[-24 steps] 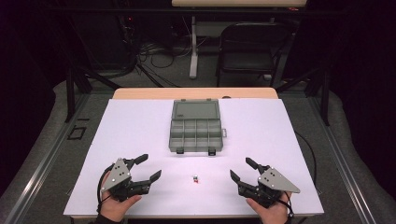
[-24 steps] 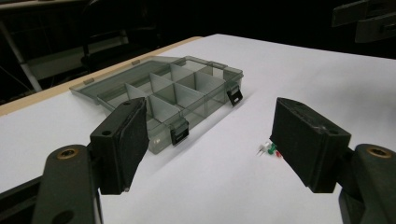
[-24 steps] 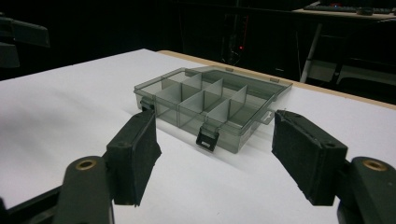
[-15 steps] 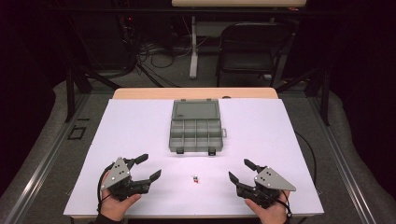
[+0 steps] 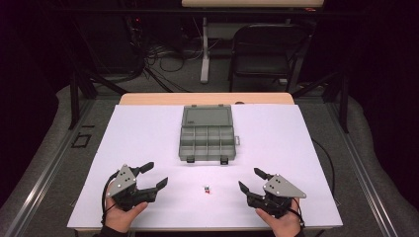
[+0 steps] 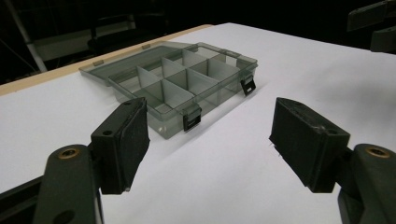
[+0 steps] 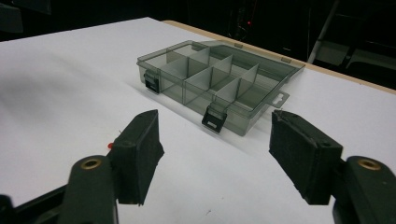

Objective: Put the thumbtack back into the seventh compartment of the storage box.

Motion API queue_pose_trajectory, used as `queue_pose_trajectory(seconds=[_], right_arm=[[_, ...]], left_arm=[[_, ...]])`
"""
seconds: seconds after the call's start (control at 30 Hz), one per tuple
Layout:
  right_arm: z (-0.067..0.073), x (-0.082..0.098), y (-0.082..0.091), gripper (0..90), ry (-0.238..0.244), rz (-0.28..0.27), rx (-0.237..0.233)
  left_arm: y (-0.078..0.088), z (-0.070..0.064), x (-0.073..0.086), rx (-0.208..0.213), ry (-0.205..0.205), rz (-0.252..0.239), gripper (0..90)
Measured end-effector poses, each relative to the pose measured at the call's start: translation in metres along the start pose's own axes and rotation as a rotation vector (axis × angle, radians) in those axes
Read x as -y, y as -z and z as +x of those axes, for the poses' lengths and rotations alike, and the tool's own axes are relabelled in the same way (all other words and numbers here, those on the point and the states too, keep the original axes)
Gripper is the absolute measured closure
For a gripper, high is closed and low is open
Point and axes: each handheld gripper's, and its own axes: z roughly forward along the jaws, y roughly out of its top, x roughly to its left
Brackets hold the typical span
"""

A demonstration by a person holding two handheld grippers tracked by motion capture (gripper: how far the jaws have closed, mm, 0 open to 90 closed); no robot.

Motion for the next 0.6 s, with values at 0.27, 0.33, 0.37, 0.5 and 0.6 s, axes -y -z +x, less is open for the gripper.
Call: queue_pose_trajectory(seconds=[0.27, 0.33, 0.37, 0.5, 0.6], right_arm=[[0.006, -0.008, -0.011, 38.3, 0.023, 0.052, -0.061], [0.006, -0.01, -0.012, 38.3, 0.031, 0.057, -0.061], [0.007, -0.011, -0.014, 38.3, 0.036, 0.061, -0.062], [0.012, -0.017, -0.021, 38.4, 0.055, 0.075, -0.09], [0.016, -0.022, -0.026, 38.4, 0.08, 0.085, -0.094]], left_arm=[[0.0, 0.001, 0.0, -0.004, 0.009, 0.021, 27.8], [-0.001, 0.001, 0.0, -0.005, 0.011, 0.026, 27.8], [-0.001, 0.001, 0.0, -0.005, 0.014, 0.033, 27.8], [-0.002, 0.002, 0.0, -0.01, 0.017, 0.044, 27.7], [-0.002, 0.002, 0.001, -0.014, 0.019, 0.047, 27.6]])
